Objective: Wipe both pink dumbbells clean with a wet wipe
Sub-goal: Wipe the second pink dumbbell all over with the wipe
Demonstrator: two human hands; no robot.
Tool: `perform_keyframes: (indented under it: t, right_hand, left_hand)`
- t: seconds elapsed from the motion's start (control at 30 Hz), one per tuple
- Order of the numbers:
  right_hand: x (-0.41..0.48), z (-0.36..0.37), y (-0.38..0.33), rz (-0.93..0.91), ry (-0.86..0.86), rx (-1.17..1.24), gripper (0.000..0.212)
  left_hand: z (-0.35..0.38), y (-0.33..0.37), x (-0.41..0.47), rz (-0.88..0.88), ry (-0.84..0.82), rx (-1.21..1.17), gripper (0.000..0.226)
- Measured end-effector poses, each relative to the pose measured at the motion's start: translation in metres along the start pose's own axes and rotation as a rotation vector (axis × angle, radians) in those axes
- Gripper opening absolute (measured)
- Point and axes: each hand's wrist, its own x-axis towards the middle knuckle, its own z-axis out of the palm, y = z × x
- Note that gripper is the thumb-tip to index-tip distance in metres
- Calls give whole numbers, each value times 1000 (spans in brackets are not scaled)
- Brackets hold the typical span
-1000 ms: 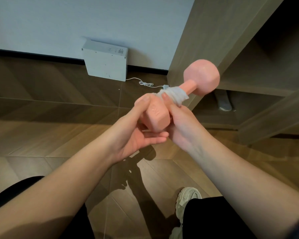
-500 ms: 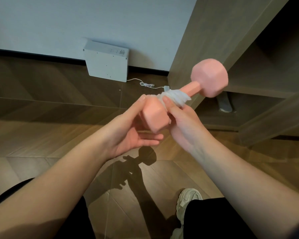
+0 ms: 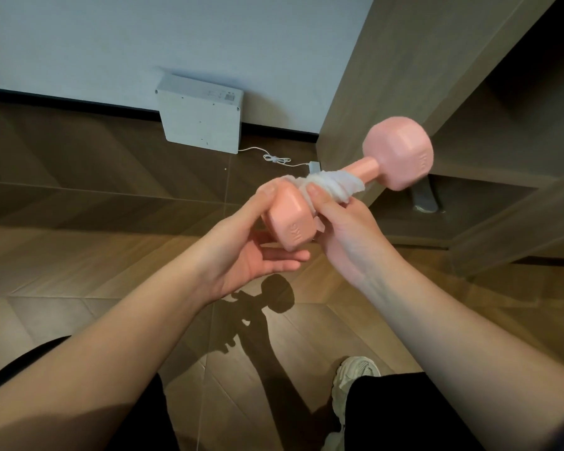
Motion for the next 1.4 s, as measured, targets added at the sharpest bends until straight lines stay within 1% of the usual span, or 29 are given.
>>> perform_keyframes:
  t: [0.07,0.1,0.17,0.23,0.3,0.33,0.43,0.47,0.53,0.57,0.6,0.63,0.67,0.7,0.73,0.77,0.83,0.87,0.9,0.93,0.97,1.03,1.07,1.1,1.13,1.2,1.23,1.33,1.4]
  right_hand:
    - [0,-1,-2,-8,-16,21,43]
    - [0,-1,-3,-9,-28,41,53]
    - [-1,-1,-4,-7,-33,65,65]
    - [-1,-2,-3,-5,-39,79,69]
    - [0,-2,-1,-1,-64,104,70]
    - [0,-2,-1,-6,-80,106,67]
    - [-2,-3,-4,2,-69,98,56]
    - [-2,-4,-5,10,-48,100,53]
    - [-4,-5,-4,5,-26,89,37]
    - [-5,-4,-3,1,-18,75,29]
    - [-5,-3,-2,-2,-6,62,24]
    - [-6,-2,-1,-1,3,46,23]
    - [-6,0,-1,-1,14,28,24]
    - [-6,0,0,-3,19,20,26]
    - [-5,1,0,-12,18,25,26]
    - [-5,2,-1,-21,11,44,26]
    - [-6,3,-2,-28,-4,101,24]
    - [-6,4,-2,-24,-15,121,26]
    - [-7,4,-3,-18,-28,135,30]
    - [-7,5,-3,-8,-36,145,35]
    - [-7,5,-3,3,-33,155,37]
    - [-6,5,-1,4,4,124,31]
    - [-5,5,0,5,25,95,30]
    - [-5,5,0,6,42,73,31]
    - [-5,5,0,3,47,66,36]
    - [-5,3,-1,3,24,100,46]
    - [-6,3,-2,7,7,135,48]
    - [-5,3,-4,28,25,264,37]
    - [-5,5,-6,65,80,332,34]
  left_hand:
    - [2,-2,1,106,49,97,59]
    - [3,-2,1,221,81,237,63]
    - [-1,-2,2,521,114,665,71]
    - [-10,-4,5,733,127,988,81]
    - [-16,-5,7,864,133,1151,85]
    - [-16,-6,7,889,136,1184,86]
    - [-14,-7,7,824,142,1118,87]
    - [-13,-8,7,759,138,1056,85]
    - [-6,-6,5,584,169,919,76]
    - [-4,-4,4,483,176,805,70]
    - [-3,-3,4,360,152,627,65]
    - [-3,-2,4,225,114,404,61]
    - [-4,-2,5,133,95,250,58]
    - [-3,-3,4,126,91,213,55]
    - [-2,-5,1,200,104,296,56]
    - [0,-7,-1,333,161,505,62]
    - [-6,-9,-1,631,305,1019,84]
    - [-11,-8,0,713,302,1118,92]
    - [-13,-5,2,720,262,1126,96]
    - [-14,-3,2,662,214,1033,94]
    - [-10,2,0,539,190,836,85]
    - [-3,9,-2,173,120,343,55]
    - [-2,8,-3,51,88,211,50]
    - [-3,7,-4,3,74,172,49]
    - [-5,5,-5,17,76,185,47]
    - [-8,6,-5,145,85,280,51]
    - [-9,7,-6,258,69,400,58]
    - [-17,1,-4,689,32,963,77]
    - [-19,-6,-3,871,60,1244,83]
